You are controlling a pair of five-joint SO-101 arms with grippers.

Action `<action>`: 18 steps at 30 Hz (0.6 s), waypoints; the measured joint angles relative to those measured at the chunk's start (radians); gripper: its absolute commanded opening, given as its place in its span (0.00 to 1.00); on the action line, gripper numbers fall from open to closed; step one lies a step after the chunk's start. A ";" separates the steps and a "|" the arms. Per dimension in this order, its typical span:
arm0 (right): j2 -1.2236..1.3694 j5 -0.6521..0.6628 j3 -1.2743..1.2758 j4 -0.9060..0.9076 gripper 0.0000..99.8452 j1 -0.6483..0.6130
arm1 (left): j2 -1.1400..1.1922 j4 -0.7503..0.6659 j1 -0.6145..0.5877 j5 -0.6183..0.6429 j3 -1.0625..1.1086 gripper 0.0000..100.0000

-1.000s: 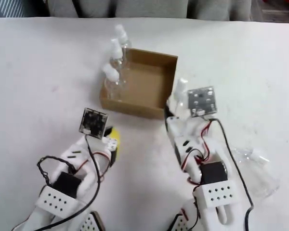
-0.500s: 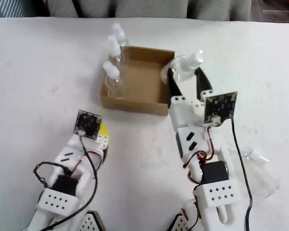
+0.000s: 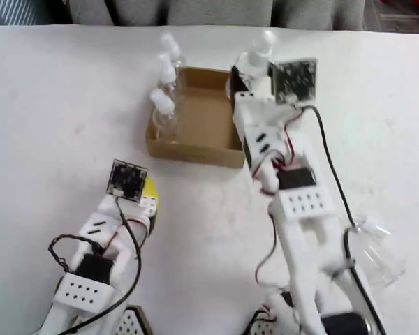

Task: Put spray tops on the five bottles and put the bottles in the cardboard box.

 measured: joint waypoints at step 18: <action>0.703 0.000 -0.345 -0.247 0.02 -0.015 | 0.000 0.000 -0.005 -0.003 0.000 0.02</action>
